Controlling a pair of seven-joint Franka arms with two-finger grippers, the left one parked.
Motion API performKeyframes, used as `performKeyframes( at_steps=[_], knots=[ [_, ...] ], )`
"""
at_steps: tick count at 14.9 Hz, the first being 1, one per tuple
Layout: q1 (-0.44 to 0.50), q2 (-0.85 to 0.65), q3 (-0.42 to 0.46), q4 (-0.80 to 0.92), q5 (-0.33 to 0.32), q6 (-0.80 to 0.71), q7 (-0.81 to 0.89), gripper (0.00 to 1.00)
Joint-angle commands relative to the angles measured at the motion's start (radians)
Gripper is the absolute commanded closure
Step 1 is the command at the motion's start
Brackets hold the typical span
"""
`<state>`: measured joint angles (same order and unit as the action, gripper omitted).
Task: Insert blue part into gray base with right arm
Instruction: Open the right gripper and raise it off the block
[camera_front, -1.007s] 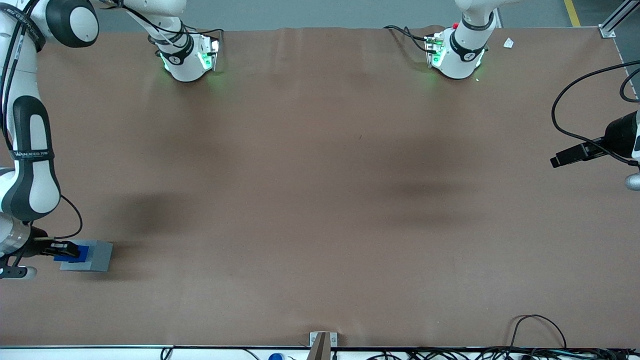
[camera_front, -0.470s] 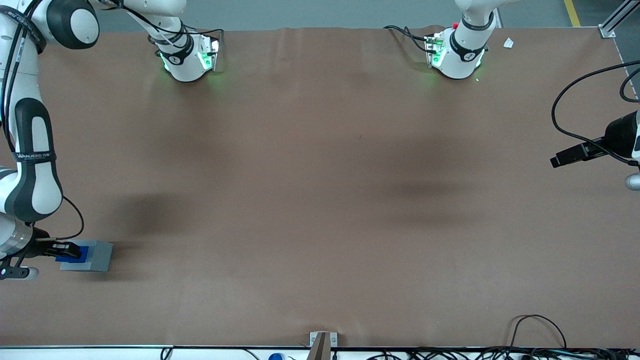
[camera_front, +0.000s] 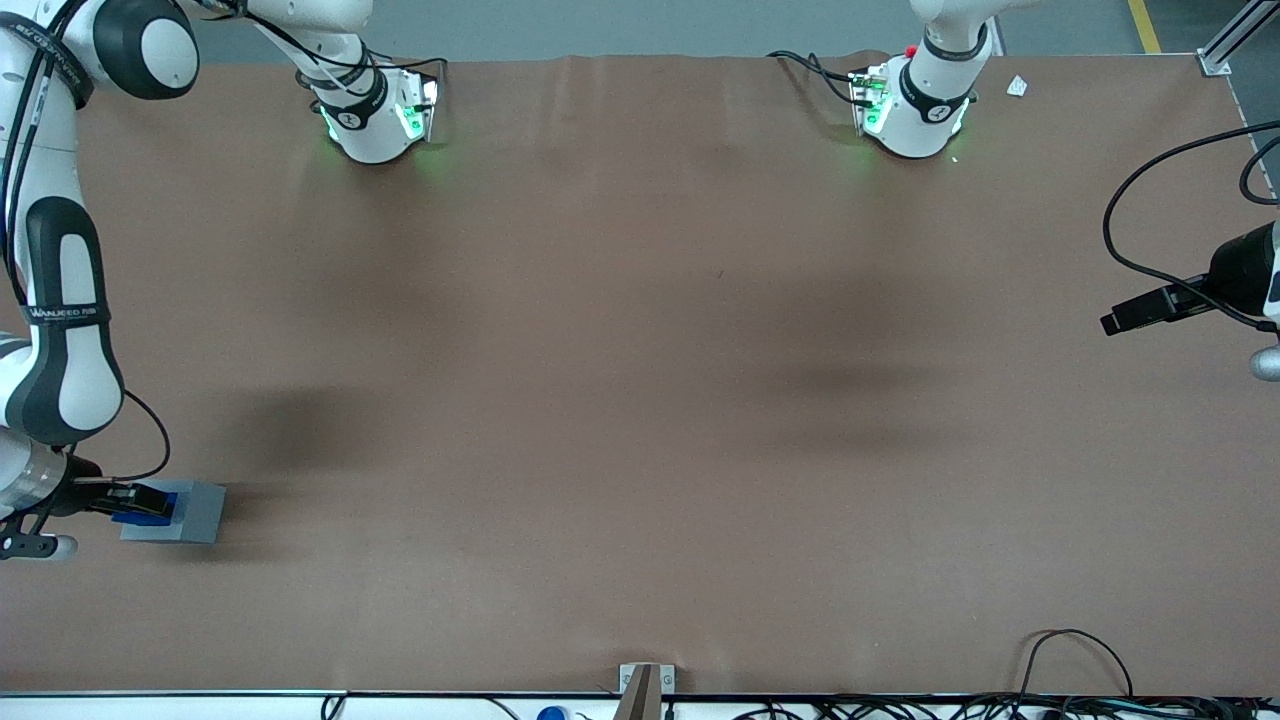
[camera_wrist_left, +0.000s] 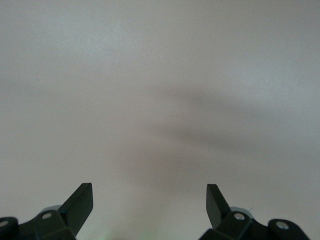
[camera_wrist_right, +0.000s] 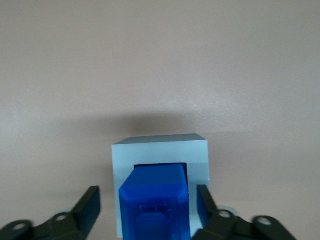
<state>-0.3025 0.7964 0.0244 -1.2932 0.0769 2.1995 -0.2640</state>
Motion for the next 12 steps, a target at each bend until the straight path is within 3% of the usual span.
performKeyframes(
  at_steps=[1,4,12],
  knots=[
    [-0.015,0.003,0.012,0.015,0.02,-0.012,-0.004,0.0],
    [-0.023,-0.055,0.015,0.005,0.021,-0.134,-0.003,0.0],
    [0.005,-0.383,0.012,-0.005,0.006,-0.441,0.0,0.0]
  ],
)
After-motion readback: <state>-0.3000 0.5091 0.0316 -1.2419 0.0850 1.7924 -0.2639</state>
